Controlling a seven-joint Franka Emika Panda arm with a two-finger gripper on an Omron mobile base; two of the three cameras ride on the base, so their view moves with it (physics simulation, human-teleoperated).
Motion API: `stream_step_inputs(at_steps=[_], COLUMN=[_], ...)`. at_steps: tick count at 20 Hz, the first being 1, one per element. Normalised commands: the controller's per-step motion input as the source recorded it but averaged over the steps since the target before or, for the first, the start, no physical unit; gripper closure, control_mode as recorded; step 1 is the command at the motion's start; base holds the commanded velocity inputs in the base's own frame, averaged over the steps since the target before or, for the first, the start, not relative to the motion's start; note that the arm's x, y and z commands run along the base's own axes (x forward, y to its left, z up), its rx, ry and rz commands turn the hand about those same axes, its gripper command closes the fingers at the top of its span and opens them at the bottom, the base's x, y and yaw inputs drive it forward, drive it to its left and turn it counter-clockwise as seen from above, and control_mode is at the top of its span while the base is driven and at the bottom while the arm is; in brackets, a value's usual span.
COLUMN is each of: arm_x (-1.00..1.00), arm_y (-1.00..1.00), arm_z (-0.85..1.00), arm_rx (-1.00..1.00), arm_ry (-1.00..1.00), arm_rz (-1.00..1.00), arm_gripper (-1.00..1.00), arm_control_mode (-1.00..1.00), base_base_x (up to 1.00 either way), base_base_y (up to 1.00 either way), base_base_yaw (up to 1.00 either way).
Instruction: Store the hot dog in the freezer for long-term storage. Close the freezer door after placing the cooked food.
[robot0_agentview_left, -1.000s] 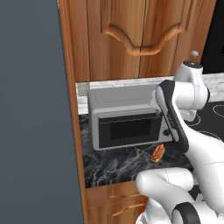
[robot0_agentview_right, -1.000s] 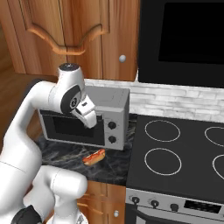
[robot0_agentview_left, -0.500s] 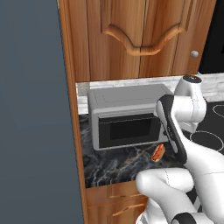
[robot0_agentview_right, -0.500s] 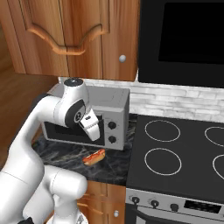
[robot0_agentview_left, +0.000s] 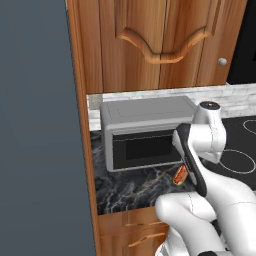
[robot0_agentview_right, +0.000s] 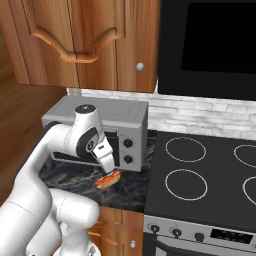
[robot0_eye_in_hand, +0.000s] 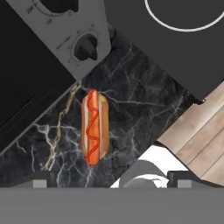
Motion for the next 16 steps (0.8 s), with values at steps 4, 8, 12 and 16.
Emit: stream_step_inputs(at_steps=[4,8,12,16], arm_x=[0.00,0.00,0.00,0.04], arm_y=[0.00,0.00,0.01,0.01], arm_z=[-0.46,-0.39,-0.34,-0.33], arm_rx=[-0.02,0.00,0.00,0.00], arm_ry=[0.04,0.08,0.08,0.07], arm_rz=[0.00,0.00,0.00,0.00], arm_gripper=[-1.00,-1.00,-1.00,-1.00], arm_control_mode=[-1.00,-1.00,-1.00,-1.00], base_base_x=[0.00,0.00,0.00,0.00], base_base_y=[0.00,0.00,0.00,0.00], base_base_yaw=[0.00,0.00,0.00,0.00])
